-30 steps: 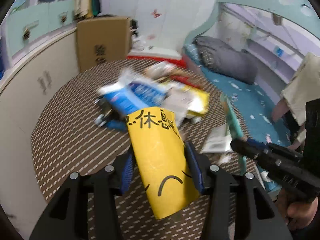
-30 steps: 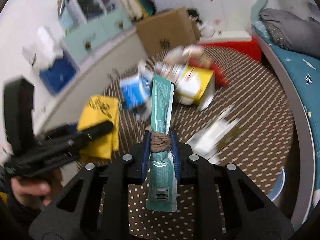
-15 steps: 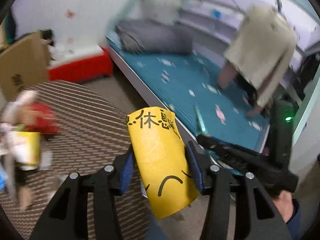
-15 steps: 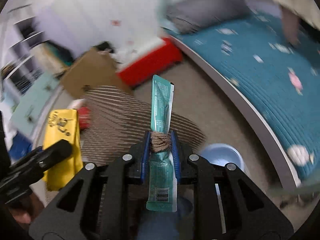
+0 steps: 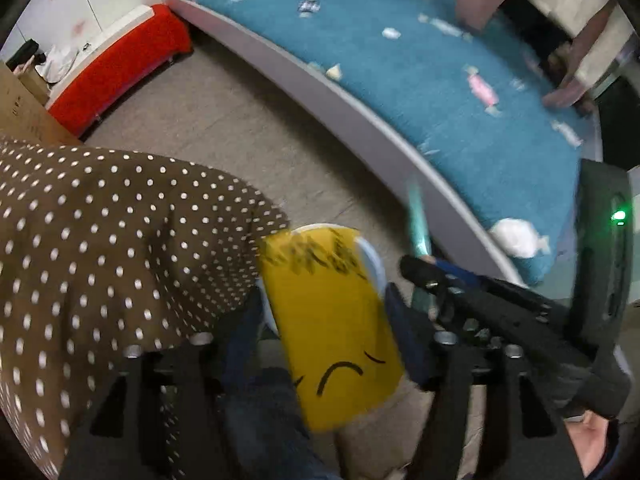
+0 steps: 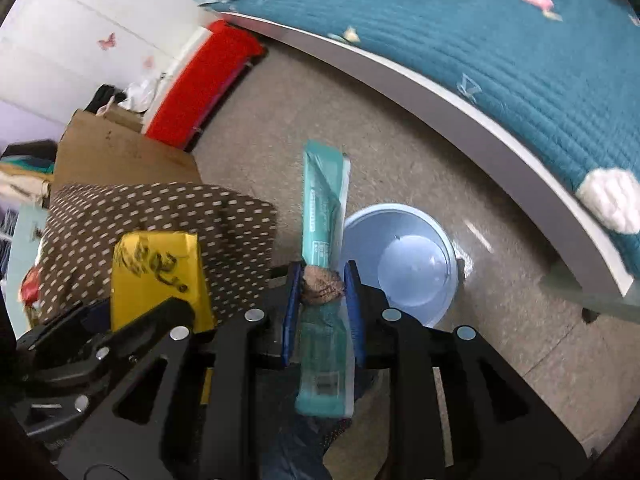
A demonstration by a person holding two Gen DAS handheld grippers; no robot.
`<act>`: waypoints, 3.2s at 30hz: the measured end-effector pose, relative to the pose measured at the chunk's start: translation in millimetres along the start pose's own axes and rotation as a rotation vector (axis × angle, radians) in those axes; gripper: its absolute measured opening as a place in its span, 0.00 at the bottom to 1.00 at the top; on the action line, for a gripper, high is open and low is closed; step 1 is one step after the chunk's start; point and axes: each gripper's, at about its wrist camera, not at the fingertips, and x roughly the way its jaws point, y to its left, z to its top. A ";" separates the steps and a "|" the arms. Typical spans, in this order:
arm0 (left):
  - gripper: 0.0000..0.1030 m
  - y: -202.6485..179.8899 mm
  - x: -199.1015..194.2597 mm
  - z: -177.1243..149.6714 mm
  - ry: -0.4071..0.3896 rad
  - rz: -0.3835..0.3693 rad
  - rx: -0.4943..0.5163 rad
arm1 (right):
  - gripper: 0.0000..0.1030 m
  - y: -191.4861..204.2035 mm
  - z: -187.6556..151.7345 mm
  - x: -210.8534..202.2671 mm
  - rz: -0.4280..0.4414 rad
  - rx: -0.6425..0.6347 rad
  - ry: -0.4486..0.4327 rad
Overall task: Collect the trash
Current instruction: 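Carry both items to the blue bin and open both grippers over it, then move both tools back over the table, then grasp the blue-white medicine box with the left gripper while the right grasps a white carton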
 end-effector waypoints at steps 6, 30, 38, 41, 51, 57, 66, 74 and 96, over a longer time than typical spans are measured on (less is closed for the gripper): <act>0.81 2.9 4.9 -2.9 -0.025 0.055 0.003 | 0.73 -15.6 -9.6 0.8 0.022 0.050 0.006; 0.86 37.0 -193.4 -90.6 -0.482 0.036 -0.050 | 0.94 120.6 -54.6 -161.4 -0.021 -0.205 -0.360; 0.86 92.4 -251.6 -143.6 -0.605 0.084 -0.132 | 0.94 198.0 -97.4 -183.9 0.011 -0.346 -0.383; 0.86 115.6 -263.8 -167.9 -0.635 0.133 -0.164 | 0.94 222.9 -113.8 -178.8 0.011 -0.419 -0.381; 0.86 203.6 -282.2 -242.7 -0.654 0.250 -0.344 | 0.94 295.3 -176.4 -136.8 0.045 -0.539 -0.282; 0.86 256.0 -283.5 -284.3 -0.630 0.290 -0.474 | 0.94 315.6 -201.9 -96.2 0.031 -0.570 -0.191; 0.86 289.4 -275.7 -304.3 -0.605 0.334 -0.543 | 0.88 341.9 -212.9 -38.8 -0.041 -0.593 -0.143; 0.86 303.0 -252.2 -265.6 -0.546 0.417 -0.476 | 0.46 348.6 -210.5 -35.2 -0.059 -0.653 -0.168; 0.04 345.9 -260.4 -260.7 -0.603 0.390 -0.559 | 0.45 324.9 -188.1 -74.7 0.064 -0.641 -0.208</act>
